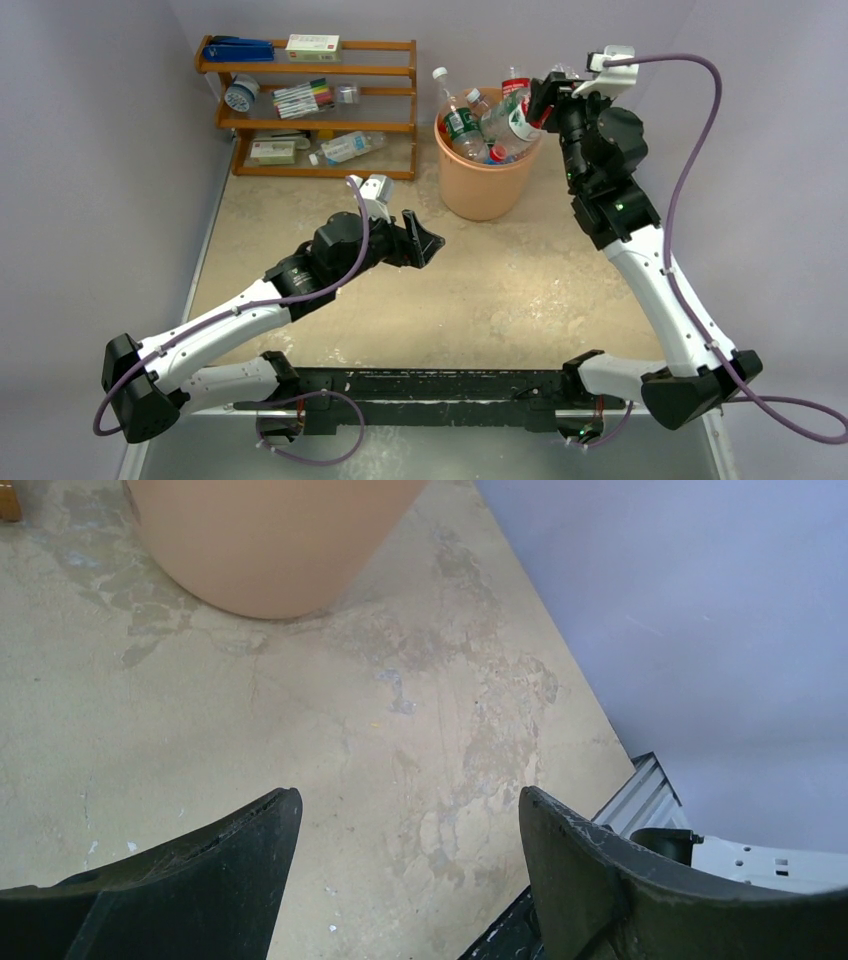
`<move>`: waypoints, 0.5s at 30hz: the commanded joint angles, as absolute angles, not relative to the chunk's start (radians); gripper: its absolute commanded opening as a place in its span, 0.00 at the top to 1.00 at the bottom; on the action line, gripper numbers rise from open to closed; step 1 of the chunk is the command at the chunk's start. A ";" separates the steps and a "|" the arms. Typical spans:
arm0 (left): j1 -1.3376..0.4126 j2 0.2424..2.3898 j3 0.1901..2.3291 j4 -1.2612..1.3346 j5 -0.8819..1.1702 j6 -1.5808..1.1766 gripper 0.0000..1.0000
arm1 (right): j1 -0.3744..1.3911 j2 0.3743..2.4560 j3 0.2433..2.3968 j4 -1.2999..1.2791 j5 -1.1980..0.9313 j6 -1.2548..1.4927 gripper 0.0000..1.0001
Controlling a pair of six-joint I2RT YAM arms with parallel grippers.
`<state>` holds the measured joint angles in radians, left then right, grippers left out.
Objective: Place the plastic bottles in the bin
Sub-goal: Place the plastic bottle in the trash bin.
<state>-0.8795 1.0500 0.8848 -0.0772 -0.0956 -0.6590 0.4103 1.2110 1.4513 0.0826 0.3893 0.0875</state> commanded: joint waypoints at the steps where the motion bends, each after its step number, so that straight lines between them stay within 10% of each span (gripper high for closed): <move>1: -0.881 1.014 0.876 -0.035 -0.098 -0.653 0.21 | 0.408 1.230 1.420 0.265 0.463 0.054 0.49; 15: -0.880 0.989 0.859 -0.034 -0.092 -0.657 0.21 | 0.407 1.336 1.378 0.292 0.432 0.044 0.50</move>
